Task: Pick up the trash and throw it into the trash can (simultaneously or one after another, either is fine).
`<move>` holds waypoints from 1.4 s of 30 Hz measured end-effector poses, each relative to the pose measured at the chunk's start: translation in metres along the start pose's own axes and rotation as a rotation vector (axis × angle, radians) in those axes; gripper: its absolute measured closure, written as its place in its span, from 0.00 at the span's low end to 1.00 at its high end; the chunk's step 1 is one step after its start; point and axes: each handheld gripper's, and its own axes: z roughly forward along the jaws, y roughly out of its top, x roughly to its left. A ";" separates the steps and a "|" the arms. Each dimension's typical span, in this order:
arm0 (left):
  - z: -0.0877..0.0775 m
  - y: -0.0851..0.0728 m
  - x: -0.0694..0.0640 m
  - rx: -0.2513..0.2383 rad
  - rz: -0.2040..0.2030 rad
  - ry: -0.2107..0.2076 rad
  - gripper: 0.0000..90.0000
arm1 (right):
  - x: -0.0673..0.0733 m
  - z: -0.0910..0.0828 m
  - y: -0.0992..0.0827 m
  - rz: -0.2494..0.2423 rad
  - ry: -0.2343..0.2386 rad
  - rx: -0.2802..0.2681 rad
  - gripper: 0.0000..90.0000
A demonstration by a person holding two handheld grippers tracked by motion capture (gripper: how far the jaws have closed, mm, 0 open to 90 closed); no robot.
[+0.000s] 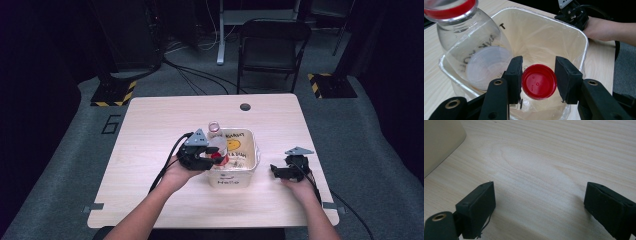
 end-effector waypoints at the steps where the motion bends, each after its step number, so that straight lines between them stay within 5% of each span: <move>1: 0.001 0.000 0.000 0.006 0.009 0.001 0.65 | 0.000 0.000 0.000 -0.001 0.000 0.000 0.11; 11: 0.001 0.000 -0.003 0.018 0.042 0.021 0.62 | 0.000 0.000 0.000 0.000 0.001 0.000 0.11; 26: -0.020 -0.009 0.005 -0.004 -0.009 0.058 0.45 | 0.000 0.000 0.000 0.000 0.001 0.000 0.11; 42: -0.050 -0.045 0.044 0.020 -0.088 0.191 0.39 | 0.000 0.000 0.000 -0.001 0.000 -0.001 0.11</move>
